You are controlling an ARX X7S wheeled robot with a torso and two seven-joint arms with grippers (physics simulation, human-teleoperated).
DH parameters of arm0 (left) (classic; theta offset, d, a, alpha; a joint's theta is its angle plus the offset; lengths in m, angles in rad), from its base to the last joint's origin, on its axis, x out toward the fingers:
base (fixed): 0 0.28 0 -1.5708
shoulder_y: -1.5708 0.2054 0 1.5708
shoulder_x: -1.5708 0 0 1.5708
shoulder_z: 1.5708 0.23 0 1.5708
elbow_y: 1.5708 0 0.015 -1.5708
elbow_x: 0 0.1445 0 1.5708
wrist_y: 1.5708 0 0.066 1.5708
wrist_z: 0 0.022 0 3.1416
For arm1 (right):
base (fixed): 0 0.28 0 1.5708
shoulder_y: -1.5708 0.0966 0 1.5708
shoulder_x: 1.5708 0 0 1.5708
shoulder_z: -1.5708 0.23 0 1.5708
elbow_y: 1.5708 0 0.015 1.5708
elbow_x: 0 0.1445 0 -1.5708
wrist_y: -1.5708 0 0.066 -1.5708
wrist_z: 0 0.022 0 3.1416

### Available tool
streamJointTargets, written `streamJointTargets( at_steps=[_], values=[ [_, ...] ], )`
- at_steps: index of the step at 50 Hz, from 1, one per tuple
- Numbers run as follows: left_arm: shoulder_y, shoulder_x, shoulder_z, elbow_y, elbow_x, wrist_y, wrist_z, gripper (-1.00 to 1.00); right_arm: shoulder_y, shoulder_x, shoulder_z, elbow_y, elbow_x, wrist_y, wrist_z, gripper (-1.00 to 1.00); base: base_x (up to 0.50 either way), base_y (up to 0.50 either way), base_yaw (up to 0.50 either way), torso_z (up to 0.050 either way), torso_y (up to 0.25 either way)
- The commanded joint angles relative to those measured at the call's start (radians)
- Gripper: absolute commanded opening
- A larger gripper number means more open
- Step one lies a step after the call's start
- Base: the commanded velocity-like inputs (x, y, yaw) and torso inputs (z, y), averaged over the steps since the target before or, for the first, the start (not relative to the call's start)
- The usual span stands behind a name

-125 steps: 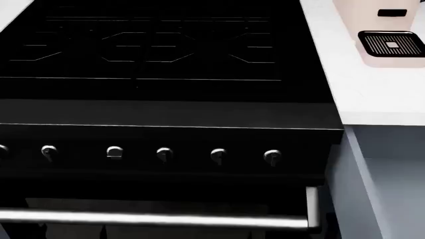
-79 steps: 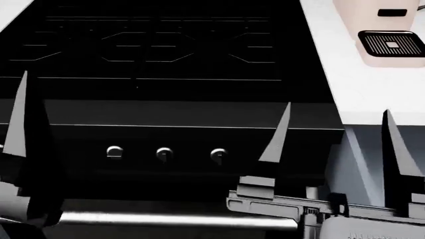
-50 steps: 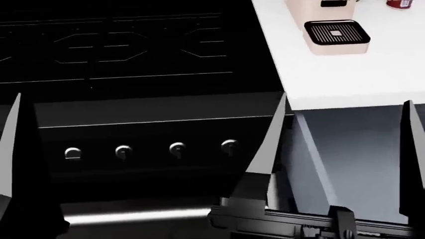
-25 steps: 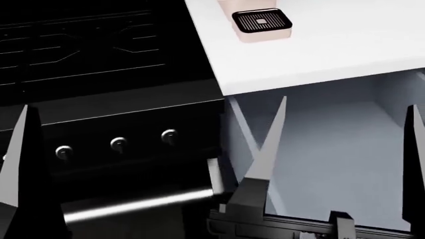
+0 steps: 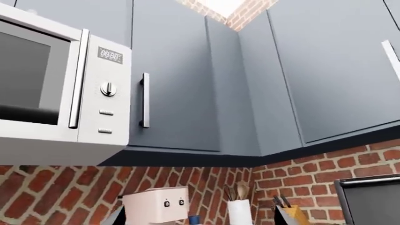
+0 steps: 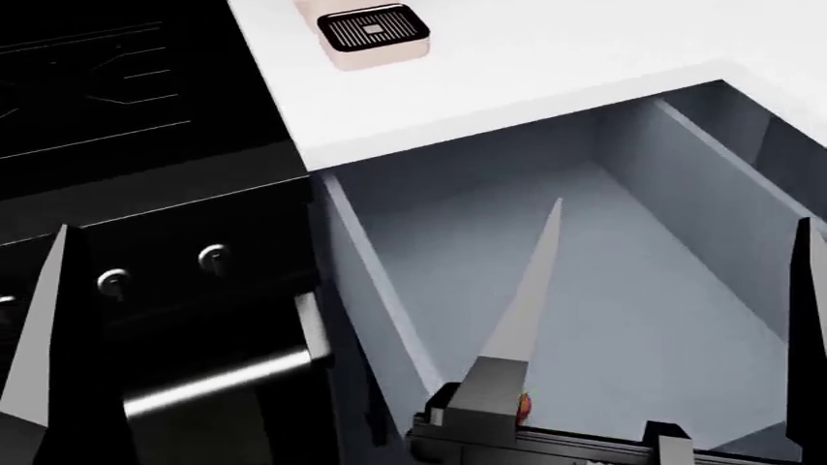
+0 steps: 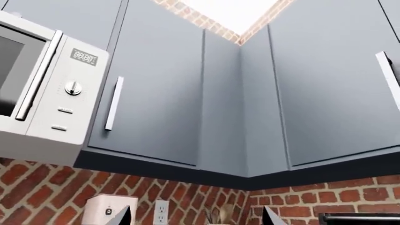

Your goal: Close the right drawer.

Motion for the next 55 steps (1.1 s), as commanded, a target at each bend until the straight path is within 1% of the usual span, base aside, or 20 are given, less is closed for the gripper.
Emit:
streamJointTargets(
  at_steps=[1, 19, 31, 45, 55],
  values=[
    [-0.006, -0.006, 0.019, -0.001, 0.011, 0.009, -0.008, 1.00, 0.000, 0.008, -0.005, 0.006, 0.000, -0.006, 0.008, 1.00, -0.08, 0.03, -0.50, 0.000, 0.000],
    [-0.025, -0.006, 0.052, 0.003, 0.021, 0.006, -0.019, 1.00, 0.002, 0.014, -0.006, 0.025, 0.005, -0.016, 0.025, 1.00, -0.07, 0.04, -0.50, 0.000, 0.000],
    [-0.013, -0.010, 0.078, 0.002, 0.040, 0.024, -0.025, 1.00, -0.003, 0.020, -0.012, 0.027, 0.002, -0.018, 0.034, 1.00, -0.05, 0.03, -0.50, 0.000, 0.000],
    [-0.034, -0.031, 0.116, 0.009, 0.043, 0.047, -0.051, 1.00, -0.003, 0.024, -0.025, 0.019, -0.010, -0.013, 0.044, 1.00, -0.02, 0.02, -0.50, 0.000, 0.000],
    [-0.052, -0.028, 0.132, 0.009, 0.040, 0.047, -0.058, 1.00, -0.002, 0.031, -0.026, 0.027, -0.009, -0.017, 0.049, 1.00, 0.00, 0.00, -0.50, 0.000, 0.000]
  ],
)
